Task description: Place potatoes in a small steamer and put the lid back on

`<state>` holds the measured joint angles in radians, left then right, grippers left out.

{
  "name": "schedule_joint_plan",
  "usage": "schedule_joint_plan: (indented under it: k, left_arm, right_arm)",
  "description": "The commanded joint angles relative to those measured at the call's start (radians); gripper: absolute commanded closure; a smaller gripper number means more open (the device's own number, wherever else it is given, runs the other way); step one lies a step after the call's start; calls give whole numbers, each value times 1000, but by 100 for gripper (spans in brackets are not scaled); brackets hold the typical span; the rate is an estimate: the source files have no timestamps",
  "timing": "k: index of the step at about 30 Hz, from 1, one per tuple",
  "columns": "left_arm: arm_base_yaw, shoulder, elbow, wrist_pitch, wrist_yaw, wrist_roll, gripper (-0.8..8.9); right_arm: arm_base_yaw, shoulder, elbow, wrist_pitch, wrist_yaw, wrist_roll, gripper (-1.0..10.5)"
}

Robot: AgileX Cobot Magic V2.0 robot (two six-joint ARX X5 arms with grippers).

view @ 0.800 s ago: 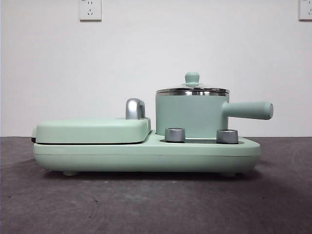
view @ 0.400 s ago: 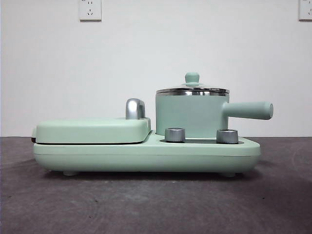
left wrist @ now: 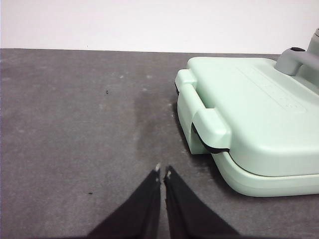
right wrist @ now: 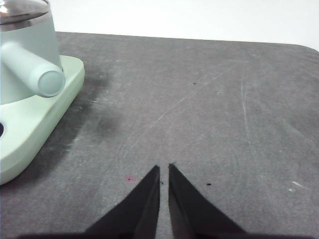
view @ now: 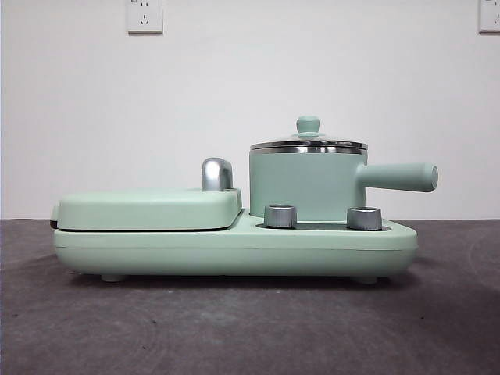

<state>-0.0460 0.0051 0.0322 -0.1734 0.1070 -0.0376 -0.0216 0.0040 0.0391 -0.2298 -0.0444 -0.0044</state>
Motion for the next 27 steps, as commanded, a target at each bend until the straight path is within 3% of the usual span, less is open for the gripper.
schedule_joint_plan:
  k: [1,4,27]
  left_arm:
    - [0,-2,-19,10,1,0,794]
    - [0,-2,-19,10,1,0,794]
    - [0,-2,-19,10,1,0,794]
  right_arm:
    - [-2,0,-8,5,-4,5,921]
    - [-2,0,-8,5,-5,33,921]
    - [-2,0,-8,6,-5,33,921]
